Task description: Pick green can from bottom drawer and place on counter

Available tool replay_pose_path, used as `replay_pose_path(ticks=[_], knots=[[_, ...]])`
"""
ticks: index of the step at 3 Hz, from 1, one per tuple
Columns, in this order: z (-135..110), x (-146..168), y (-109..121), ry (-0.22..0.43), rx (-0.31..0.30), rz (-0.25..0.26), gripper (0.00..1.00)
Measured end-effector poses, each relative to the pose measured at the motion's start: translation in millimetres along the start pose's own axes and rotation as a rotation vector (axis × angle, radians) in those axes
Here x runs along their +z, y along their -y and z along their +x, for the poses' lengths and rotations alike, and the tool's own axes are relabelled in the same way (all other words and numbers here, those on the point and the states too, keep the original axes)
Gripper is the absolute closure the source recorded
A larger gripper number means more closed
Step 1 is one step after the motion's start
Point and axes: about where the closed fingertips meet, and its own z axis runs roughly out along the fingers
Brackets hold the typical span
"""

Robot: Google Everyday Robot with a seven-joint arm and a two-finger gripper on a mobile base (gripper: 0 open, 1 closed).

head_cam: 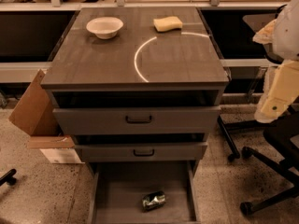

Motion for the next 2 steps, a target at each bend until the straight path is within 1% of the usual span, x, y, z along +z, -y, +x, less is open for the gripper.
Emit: replay_pose_path(ticks=[1, 2], knots=[[-2.4, 0.9, -0.7, 0.006, -0.005, 0.007, 0.0], [-12.2, 22.9, -10.1, 0.051, -0.025, -0.021, 0.0]])
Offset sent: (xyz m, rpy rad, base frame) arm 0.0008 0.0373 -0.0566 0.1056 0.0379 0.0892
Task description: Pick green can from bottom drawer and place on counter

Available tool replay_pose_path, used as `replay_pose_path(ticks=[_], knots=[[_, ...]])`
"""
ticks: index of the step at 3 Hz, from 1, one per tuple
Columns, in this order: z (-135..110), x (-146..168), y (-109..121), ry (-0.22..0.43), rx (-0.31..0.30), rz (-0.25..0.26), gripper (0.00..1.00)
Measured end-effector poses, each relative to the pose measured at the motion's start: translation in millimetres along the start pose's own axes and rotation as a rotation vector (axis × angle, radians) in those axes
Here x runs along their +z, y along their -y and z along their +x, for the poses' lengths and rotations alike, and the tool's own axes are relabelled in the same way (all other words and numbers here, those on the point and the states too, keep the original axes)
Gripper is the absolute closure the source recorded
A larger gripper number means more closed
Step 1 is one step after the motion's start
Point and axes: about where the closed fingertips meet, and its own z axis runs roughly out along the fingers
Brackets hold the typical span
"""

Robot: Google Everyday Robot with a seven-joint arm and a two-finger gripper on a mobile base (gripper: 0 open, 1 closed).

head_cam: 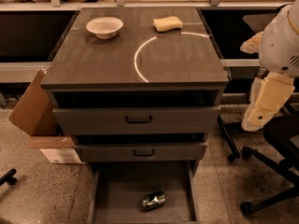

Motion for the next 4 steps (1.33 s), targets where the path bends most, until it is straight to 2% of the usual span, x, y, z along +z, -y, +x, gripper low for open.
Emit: replay_pose_path(ticks=[1, 2, 3, 4], knots=[[-15.3, 36.6, -23.8, 0.048, -0.014, -0.075, 0.0], [-15.6, 36.1, -24.1, 0.048, -0.015, -0.073, 0.0], [-7.1, 61.3, -34.4, 0.021, -0.038, -0.095, 0.0], [7.3, 103.6, -53.3, 0.052, -0.068, -0.152, 0.0]])
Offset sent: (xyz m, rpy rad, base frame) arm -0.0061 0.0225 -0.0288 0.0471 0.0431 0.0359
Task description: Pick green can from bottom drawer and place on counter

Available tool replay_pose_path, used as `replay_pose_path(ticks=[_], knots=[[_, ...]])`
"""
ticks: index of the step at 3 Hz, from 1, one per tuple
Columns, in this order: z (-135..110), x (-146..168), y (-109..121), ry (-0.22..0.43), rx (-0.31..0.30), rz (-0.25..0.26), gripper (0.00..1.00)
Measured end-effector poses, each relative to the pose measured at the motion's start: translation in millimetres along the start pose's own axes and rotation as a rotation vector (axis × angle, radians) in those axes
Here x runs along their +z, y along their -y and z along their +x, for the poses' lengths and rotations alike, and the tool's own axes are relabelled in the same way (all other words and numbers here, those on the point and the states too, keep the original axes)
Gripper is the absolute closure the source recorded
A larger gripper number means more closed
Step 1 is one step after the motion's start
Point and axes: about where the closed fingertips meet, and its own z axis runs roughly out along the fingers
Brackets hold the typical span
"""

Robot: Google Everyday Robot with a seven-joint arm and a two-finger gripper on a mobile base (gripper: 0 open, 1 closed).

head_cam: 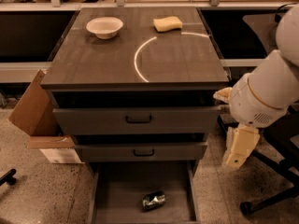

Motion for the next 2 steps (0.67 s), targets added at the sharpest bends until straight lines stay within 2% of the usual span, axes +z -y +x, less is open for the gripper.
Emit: replay_pose_path(ticks=[1, 2], knots=[[12.5, 57.4, -18.1, 0.085, -0.068, -0.077, 0.0], [12.5, 57.4, -18.1, 0.085, -0.068, -0.077, 0.0]])
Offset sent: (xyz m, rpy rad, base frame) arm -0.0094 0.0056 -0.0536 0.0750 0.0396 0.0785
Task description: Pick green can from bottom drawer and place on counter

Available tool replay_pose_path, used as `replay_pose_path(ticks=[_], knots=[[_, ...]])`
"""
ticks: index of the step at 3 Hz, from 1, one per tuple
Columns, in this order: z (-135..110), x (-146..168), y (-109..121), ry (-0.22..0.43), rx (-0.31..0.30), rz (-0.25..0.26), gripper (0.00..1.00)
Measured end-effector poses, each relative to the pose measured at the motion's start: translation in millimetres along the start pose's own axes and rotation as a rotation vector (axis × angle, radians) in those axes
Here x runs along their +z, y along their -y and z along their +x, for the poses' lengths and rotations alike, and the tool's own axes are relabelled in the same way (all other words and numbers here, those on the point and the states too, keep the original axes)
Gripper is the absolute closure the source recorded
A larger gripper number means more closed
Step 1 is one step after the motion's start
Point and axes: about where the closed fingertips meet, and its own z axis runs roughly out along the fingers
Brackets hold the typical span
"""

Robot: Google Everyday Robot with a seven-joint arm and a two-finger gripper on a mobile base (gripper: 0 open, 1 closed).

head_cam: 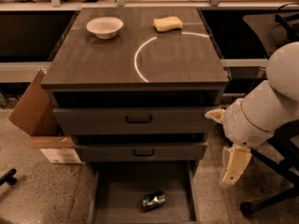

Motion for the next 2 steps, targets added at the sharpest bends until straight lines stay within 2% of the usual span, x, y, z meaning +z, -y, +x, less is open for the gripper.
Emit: replay_pose_path(ticks=[1, 2], knots=[[-0.4, 15.6, -1.1, 0.023, -0.01, -0.013, 0.0], [-1.5, 55.5, -8.6, 0.097, -0.028, -0.037, 0.0]])
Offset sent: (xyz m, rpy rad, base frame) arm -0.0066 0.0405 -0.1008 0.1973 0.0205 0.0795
